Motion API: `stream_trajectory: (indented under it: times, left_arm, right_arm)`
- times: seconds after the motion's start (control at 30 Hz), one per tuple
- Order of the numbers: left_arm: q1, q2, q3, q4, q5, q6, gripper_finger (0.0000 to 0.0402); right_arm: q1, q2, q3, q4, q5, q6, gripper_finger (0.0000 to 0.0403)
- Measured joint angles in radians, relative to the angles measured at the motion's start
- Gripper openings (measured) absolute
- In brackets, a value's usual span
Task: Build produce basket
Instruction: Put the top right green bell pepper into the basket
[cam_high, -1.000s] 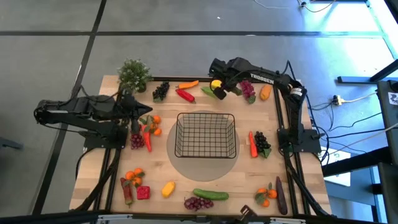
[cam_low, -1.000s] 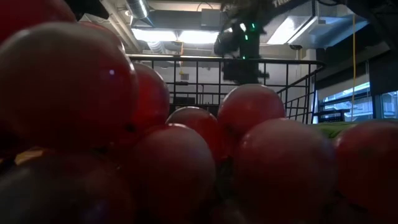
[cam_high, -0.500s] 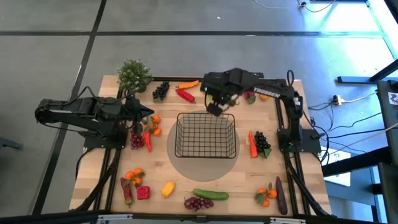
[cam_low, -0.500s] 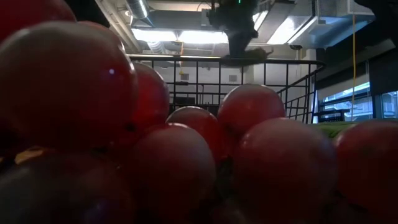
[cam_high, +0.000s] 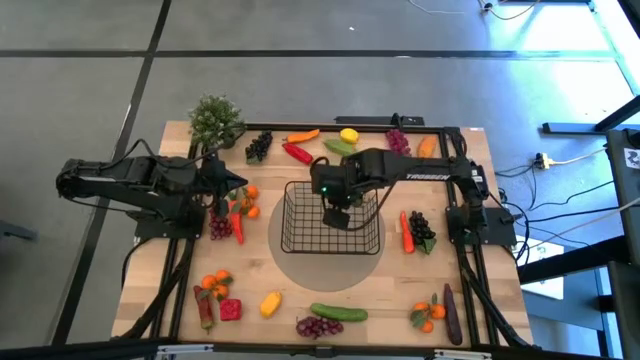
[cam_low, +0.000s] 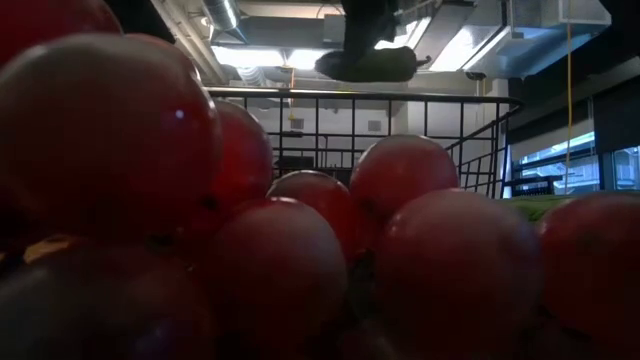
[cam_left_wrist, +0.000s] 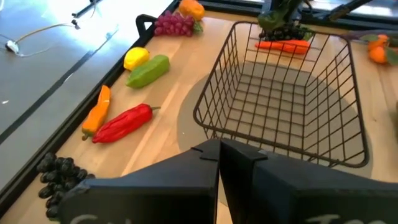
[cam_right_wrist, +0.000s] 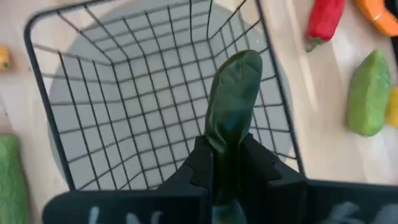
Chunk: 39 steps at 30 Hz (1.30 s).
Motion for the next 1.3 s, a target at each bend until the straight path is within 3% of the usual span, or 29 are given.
stream_trajectory:
  times: [0.37, 1.13, 1.3]
  left_arm:
    - [0.0, 0.006, 0.0, -0.014, 0.0, -0.027, 0.0]
    - [0.0, 0.006, 0.0, -0.013, 0.001, -0.027, 0.0]
    - [0.0, 0.006, 0.001, -0.013, 0.138, 0.028, 0.0]
  right_arm:
    - [0.005, 0.001, -0.173, 0.112, -0.009, 0.02, 0.0026]
    - [-0.004, 0.0, -0.643, 0.589, -0.005, -0.053, 0.0025]
    - [-0.014, 0.0, -0.667, 0.609, -0.002, -0.053, 0.0024]
